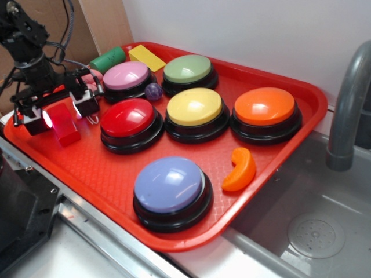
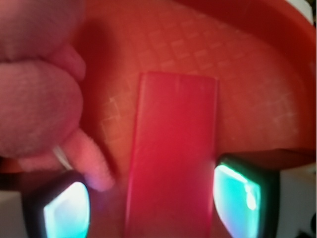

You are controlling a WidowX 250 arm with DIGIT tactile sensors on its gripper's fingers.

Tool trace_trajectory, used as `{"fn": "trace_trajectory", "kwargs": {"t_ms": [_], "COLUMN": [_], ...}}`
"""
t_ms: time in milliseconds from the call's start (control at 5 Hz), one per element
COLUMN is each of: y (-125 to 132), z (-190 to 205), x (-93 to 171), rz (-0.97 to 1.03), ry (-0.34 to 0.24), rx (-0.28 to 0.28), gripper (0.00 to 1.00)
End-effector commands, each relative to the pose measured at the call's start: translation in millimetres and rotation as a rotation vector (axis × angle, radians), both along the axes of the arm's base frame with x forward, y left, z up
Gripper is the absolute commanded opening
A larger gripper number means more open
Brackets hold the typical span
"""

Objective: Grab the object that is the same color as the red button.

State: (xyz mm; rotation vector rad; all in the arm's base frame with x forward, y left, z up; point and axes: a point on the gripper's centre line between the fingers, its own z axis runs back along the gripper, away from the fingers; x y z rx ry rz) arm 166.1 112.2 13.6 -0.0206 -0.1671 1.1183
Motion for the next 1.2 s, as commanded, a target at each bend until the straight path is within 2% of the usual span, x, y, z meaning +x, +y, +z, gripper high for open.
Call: {"fn": "trace_trajectory", "kwargs": {"t_ms": [0, 400, 600, 800, 1000], "y": [4, -2, -17, -49, -81], "z": [-1, 10, 43, 88, 117], "x": [-8, -2, 4, 15, 15], "rz": [-0.001, -0.129, -0.276, -0.526, -0.774], "ry": [-0.030, -0.016, -0.052, -0.080, -0.112], "rx": [0.017, 0.021, 0.035, 0.034, -0.008], "gripper": [0.00, 0.00, 0.00, 0.00, 0.00]}}
